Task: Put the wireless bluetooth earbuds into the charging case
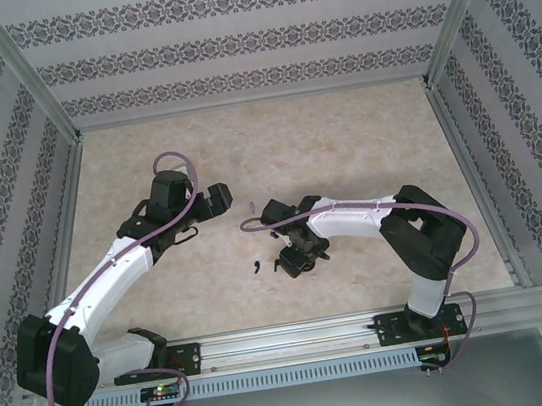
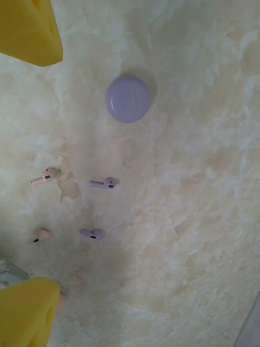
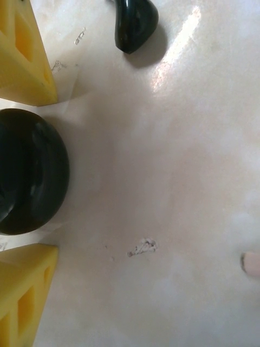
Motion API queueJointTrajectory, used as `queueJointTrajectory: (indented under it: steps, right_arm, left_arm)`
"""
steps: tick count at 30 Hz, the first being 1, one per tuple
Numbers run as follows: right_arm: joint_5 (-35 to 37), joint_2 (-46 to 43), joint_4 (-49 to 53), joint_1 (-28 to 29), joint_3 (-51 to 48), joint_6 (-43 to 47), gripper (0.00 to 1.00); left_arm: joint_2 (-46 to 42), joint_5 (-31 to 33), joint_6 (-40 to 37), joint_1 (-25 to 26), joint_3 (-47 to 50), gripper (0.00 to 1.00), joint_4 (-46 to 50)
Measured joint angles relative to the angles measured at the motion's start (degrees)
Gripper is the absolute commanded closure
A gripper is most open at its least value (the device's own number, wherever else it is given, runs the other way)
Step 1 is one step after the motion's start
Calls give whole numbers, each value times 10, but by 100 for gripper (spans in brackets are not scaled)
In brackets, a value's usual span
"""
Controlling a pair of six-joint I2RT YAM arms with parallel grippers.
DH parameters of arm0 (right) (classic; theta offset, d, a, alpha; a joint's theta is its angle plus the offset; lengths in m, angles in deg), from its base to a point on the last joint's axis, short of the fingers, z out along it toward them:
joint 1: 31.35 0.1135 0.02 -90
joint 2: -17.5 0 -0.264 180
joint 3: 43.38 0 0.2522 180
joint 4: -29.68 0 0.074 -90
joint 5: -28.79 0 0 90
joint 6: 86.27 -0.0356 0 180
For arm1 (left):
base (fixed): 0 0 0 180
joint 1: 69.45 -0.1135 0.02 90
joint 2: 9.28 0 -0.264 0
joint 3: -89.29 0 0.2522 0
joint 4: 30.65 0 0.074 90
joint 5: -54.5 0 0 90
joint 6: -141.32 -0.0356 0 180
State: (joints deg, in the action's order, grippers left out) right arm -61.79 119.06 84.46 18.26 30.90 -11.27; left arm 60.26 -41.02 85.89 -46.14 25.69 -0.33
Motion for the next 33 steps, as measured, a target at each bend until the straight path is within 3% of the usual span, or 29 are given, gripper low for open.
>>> queueJointTrajectory:
  steps: [10, 16, 23, 33]
  right_arm:
    - [-2, -4, -4, 0, -3, -2, 51]
    - [-4, -35, 2, 0, -30, -27, 52]
    - [-6, -130, 12, -2, -26, -94, 52]
    - [-44, -171, -78, -107, 8, -226, 54]
  left_arm:
    - [2, 2, 0, 4, 0, 0, 0]
    - [-1, 1, 0, 6, 0, 1, 0]
    - [-29, -1, -8, 6, 3, 1, -5]
    - [-50, -7, -16, 6, 38, 0, -45]
